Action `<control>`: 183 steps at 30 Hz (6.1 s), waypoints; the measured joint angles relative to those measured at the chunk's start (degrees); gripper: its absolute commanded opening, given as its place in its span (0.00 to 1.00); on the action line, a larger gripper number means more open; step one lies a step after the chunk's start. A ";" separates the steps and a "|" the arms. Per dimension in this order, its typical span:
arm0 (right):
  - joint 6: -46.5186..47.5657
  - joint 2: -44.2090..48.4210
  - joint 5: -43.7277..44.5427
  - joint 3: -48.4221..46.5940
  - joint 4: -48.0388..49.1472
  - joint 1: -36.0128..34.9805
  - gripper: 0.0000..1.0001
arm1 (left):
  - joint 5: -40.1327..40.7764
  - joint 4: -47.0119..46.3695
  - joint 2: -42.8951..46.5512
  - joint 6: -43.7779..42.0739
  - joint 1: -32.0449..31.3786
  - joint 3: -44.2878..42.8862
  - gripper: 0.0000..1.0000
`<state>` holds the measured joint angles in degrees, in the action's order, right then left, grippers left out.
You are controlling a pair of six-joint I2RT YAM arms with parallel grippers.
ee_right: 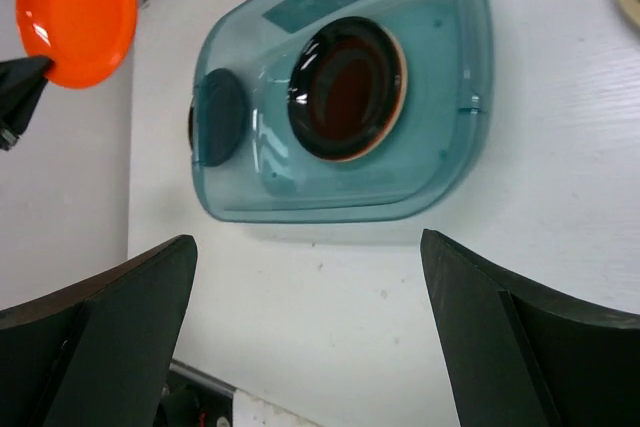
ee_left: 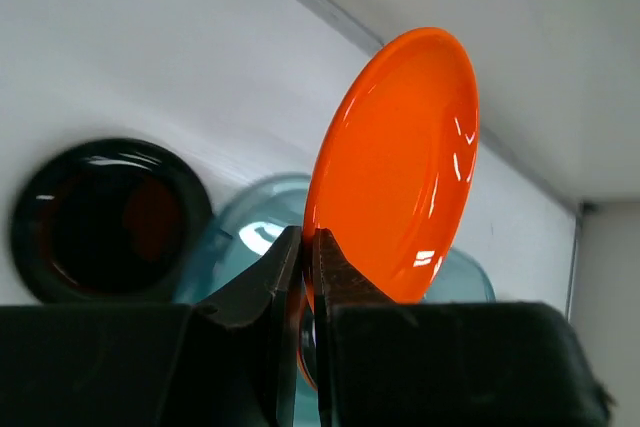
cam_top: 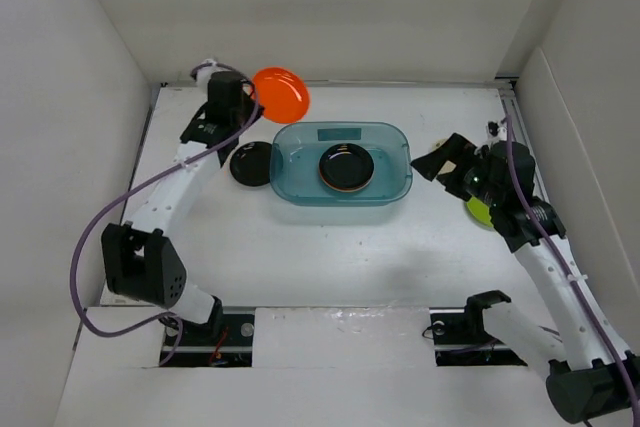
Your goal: Place the plates into the plastic bin on the countertop
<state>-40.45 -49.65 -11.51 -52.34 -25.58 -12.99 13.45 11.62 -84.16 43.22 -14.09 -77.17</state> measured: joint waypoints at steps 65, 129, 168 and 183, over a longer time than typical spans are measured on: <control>-11.76 -32.33 20.06 10.36 1.81 38.10 0.37 | -16.79 4.76 -2.75 -8.28 -9.70 -3.85 1.00; -4.31 -50.27 1.46 -23.61 7.17 -7.61 0.99 | -5.79 -0.83 -7.13 3.08 14.16 21.31 0.94; -1.49 -11.54 -1.01 -11.65 1.81 3.17 0.99 | -9.09 -5.97 -16.13 6.56 15.41 17.29 0.00; -8.09 -18.38 -1.36 5.11 7.54 21.46 0.98 | -6.97 2.14 8.33 2.97 12.37 7.39 0.00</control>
<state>-48.53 -68.03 -12.86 -47.22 -18.04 8.47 6.48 13.76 -75.83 46.19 -1.72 -69.78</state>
